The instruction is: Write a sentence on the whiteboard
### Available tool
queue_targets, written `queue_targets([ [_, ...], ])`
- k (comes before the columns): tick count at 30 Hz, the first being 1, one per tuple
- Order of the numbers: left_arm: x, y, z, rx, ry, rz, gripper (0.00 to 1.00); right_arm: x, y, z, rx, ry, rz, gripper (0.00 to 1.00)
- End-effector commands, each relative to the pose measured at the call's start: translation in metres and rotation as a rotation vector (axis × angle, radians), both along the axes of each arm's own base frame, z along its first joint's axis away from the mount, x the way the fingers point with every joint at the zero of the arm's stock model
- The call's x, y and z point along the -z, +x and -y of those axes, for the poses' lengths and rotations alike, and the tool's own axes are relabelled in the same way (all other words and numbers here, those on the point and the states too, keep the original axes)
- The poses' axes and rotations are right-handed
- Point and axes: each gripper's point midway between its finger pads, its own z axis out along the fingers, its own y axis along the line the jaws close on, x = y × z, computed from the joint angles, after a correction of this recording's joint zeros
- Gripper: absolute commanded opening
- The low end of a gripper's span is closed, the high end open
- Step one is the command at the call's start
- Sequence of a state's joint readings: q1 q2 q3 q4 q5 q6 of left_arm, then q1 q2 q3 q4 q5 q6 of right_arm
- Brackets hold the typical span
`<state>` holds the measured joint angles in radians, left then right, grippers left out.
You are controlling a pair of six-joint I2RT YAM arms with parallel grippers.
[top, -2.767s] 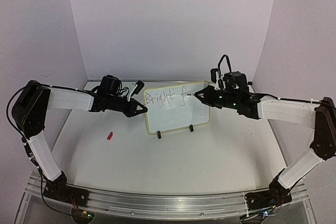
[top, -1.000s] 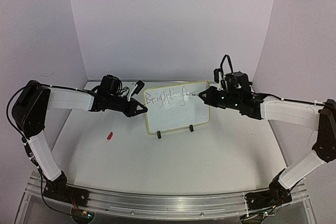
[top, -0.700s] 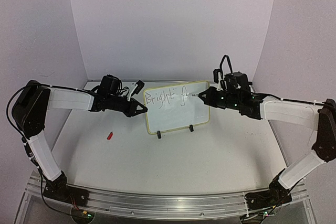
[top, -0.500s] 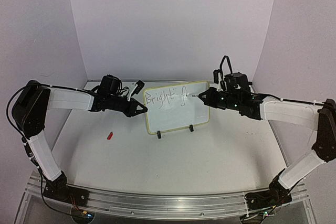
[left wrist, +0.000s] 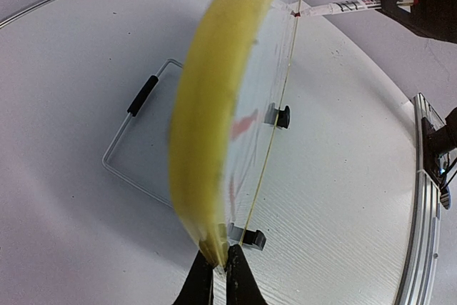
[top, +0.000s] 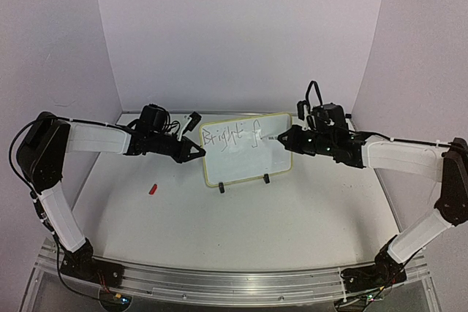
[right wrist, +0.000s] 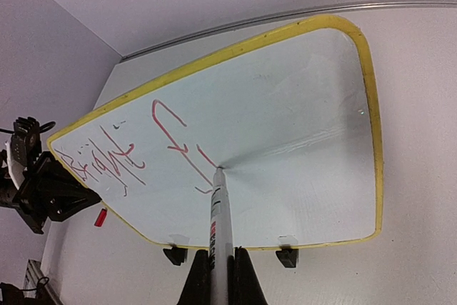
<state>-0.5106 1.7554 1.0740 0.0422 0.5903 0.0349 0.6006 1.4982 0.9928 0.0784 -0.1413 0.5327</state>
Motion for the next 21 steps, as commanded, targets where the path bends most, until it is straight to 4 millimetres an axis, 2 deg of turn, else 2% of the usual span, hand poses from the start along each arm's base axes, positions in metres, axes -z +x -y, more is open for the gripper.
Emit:
queue_targets([
  [1,0.012,0.015,-0.011,-0.062,0.08,0.028,0.0,-0.036,0.009,0.004,0.031,0.014,0.085,0.0],
  [6,0.011,0.015,-0.011,-0.061,0.077,0.029,0.0,-0.052,0.012,0.002,0.028,0.022,0.119,0.0],
  [11,0.01,0.016,-0.011,-0.061,0.077,0.031,0.0,-0.058,0.014,0.001,0.026,0.024,0.132,0.0],
  [21,0.011,0.015,-0.011,-0.062,0.078,0.029,0.0,-0.034,0.01,0.004,0.033,0.008,0.08,0.0],
])
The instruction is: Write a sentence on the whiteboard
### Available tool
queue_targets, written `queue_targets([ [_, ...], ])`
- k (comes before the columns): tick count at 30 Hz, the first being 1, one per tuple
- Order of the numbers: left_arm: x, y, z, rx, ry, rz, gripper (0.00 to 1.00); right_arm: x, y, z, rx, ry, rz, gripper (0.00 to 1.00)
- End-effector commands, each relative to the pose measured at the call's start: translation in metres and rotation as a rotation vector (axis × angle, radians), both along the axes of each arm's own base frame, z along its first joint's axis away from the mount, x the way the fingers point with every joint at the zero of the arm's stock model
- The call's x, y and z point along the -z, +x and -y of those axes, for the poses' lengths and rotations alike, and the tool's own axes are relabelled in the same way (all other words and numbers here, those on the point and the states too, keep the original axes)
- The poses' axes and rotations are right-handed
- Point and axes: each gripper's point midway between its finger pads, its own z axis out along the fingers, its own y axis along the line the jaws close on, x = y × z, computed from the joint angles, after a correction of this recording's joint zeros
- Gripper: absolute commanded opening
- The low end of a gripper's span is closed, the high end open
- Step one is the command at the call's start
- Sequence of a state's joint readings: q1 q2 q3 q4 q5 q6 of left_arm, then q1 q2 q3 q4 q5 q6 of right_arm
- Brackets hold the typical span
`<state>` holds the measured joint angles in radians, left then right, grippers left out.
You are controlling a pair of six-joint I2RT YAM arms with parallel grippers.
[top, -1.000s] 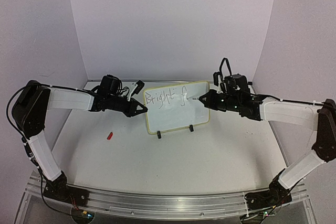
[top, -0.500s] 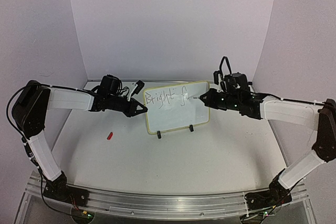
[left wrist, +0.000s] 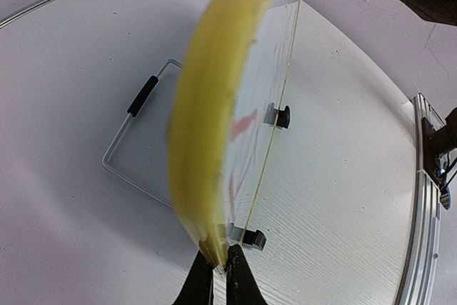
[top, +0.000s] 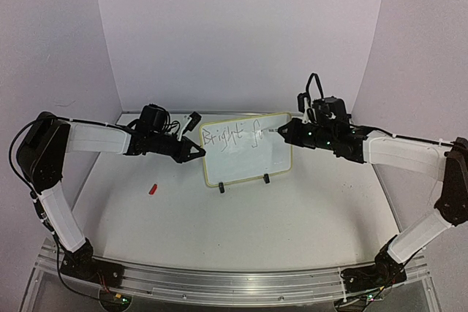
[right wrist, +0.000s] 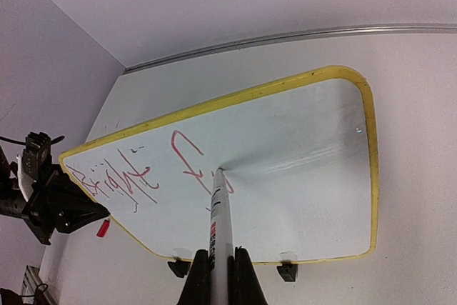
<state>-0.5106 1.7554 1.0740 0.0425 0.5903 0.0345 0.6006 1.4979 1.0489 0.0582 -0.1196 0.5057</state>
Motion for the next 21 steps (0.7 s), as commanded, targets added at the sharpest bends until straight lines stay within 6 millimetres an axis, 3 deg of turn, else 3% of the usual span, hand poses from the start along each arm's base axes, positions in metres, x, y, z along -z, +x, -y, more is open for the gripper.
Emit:
queue_targets([
  [1,0.011,0.015,-0.011,-0.061,0.078,0.029,0.0,-0.01,0.001,0.005,0.025,0.014,0.025,0.0],
  [12,0.01,0.015,-0.011,-0.061,0.076,0.028,0.0,0.008,-0.009,0.012,0.035,0.009,-0.017,0.0],
  [21,0.01,0.014,-0.011,-0.06,0.075,0.027,0.0,-0.011,-0.008,0.017,0.056,0.012,0.034,0.0],
])
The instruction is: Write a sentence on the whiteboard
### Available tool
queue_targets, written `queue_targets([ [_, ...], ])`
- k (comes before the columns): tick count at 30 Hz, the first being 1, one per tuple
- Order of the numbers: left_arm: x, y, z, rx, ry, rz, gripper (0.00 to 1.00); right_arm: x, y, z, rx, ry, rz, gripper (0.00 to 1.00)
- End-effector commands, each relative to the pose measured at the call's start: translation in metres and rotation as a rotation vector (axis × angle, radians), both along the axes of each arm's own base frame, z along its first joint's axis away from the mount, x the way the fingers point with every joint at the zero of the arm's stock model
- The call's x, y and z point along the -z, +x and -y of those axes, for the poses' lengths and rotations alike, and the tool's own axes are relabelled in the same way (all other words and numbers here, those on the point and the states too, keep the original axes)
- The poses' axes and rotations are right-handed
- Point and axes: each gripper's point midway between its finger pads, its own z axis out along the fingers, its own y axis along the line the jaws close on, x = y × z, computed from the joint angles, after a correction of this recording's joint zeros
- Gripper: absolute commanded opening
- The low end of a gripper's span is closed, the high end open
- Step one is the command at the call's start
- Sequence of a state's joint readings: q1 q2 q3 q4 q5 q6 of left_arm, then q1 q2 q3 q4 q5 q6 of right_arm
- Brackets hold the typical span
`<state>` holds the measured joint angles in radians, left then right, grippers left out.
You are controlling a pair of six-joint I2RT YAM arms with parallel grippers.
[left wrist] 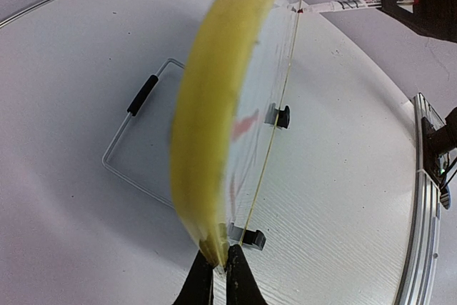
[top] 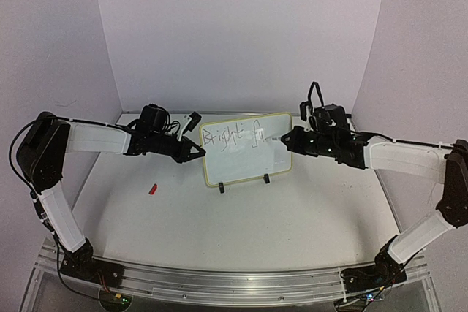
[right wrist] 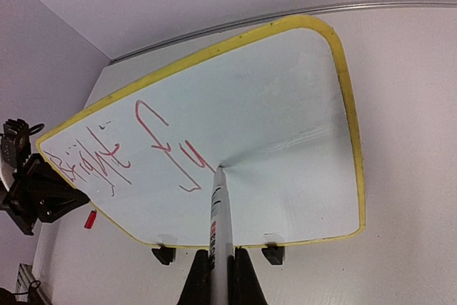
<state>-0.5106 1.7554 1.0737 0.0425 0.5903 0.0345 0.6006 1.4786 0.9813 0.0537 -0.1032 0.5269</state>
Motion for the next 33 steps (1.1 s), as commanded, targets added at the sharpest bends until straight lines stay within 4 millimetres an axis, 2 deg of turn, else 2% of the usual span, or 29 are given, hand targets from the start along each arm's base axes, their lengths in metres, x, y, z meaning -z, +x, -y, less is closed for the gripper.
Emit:
queue_targets([
  [1,0.01,0.014,-0.011,-0.061,0.074,0.027,0.0,-0.04,0.002,0.007,0.028,0.036,0.095,0.0],
  [6,0.009,0.014,-0.011,-0.062,0.073,0.026,0.0,-0.063,-0.006,0.009,0.012,0.063,0.136,0.0],
  [11,0.01,0.014,-0.011,-0.061,0.074,0.026,0.0,-0.071,-0.012,0.015,0.009,0.059,0.154,0.0],
  [33,0.015,0.012,-0.013,-0.061,0.086,0.023,0.0,-0.041,0.002,-0.001,-0.044,0.064,0.091,0.0],
])
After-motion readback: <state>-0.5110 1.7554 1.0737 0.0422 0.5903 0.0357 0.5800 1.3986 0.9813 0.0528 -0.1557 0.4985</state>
